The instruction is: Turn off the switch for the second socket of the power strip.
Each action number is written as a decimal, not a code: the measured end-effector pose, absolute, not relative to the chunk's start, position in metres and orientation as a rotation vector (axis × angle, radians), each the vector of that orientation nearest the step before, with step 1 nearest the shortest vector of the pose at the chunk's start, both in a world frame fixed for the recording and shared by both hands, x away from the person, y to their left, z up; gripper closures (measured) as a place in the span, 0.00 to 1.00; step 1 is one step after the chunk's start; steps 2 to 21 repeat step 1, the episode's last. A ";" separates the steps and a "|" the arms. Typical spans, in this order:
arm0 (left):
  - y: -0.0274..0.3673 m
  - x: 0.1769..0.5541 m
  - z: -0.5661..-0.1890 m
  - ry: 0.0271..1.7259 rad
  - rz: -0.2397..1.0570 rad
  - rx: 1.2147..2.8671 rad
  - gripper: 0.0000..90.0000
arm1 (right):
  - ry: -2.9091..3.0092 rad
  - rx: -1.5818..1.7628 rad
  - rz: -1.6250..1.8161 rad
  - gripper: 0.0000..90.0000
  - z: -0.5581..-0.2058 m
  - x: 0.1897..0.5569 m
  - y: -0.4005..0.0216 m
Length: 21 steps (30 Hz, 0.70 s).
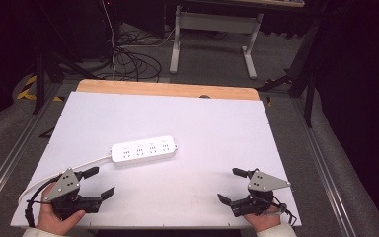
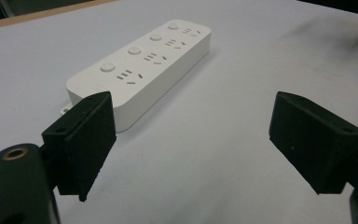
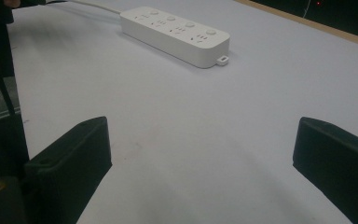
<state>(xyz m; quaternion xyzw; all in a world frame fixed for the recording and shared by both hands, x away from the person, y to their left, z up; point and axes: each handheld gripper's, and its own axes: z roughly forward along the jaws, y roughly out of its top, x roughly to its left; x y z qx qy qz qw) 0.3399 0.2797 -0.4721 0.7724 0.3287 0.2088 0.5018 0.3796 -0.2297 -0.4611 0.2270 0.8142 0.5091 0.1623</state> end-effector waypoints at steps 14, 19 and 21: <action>0.280 0.340 -0.472 0.791 0.511 1.872 0.17 | 2.325 0.650 1.447 0.05 -0.461 0.380 -0.230; 0.280 0.340 -0.472 0.791 0.511 1.872 0.17 | 2.325 0.650 1.447 0.05 -0.461 0.380 -0.230; 0.280 0.340 -0.472 0.791 0.511 1.872 0.17 | 2.325 0.650 1.447 0.05 -0.461 0.380 -0.230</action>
